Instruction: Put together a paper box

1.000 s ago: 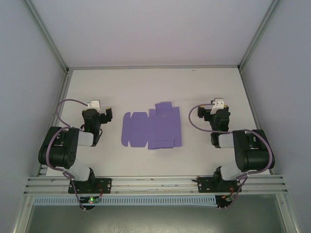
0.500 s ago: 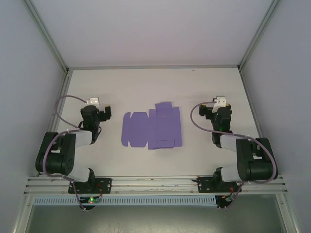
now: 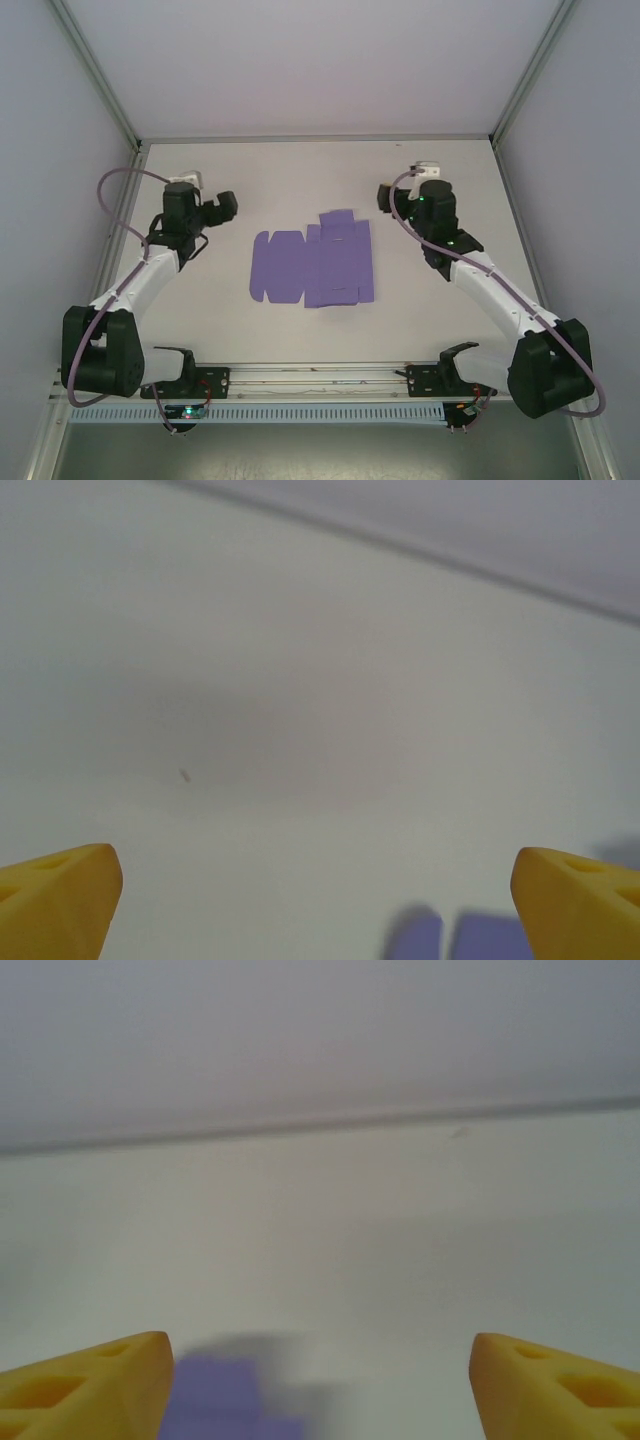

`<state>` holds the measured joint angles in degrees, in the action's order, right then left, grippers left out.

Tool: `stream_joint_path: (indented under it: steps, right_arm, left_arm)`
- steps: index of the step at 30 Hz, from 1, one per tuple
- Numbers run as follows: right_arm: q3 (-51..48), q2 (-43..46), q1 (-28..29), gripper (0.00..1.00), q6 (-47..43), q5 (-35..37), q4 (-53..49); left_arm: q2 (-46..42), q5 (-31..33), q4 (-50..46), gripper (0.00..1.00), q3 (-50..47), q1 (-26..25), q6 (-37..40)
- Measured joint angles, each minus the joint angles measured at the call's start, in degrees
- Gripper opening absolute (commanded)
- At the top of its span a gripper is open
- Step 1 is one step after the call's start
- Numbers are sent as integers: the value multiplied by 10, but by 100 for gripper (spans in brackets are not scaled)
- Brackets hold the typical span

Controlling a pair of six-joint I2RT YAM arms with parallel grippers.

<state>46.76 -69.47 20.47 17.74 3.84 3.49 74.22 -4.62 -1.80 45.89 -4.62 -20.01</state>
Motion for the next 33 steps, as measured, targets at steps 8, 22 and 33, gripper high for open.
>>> stream_joint_path:
  steps: [8, 22, 33]
  right_arm:
    - [1, -148, 83, 48, 82, -91, -78]
    - [-23, -275, 54, 41, 127, -140, -4]
    - [-51, -290, 51, 41, 143, -166, 100]
  left_arm:
    - [18, -58, -75, 100, -4, -50, -38]
    - [91, -163, -65, 100, -41, -66, -64]
    - [150, -297, 57, 51, -58, -97, -121]
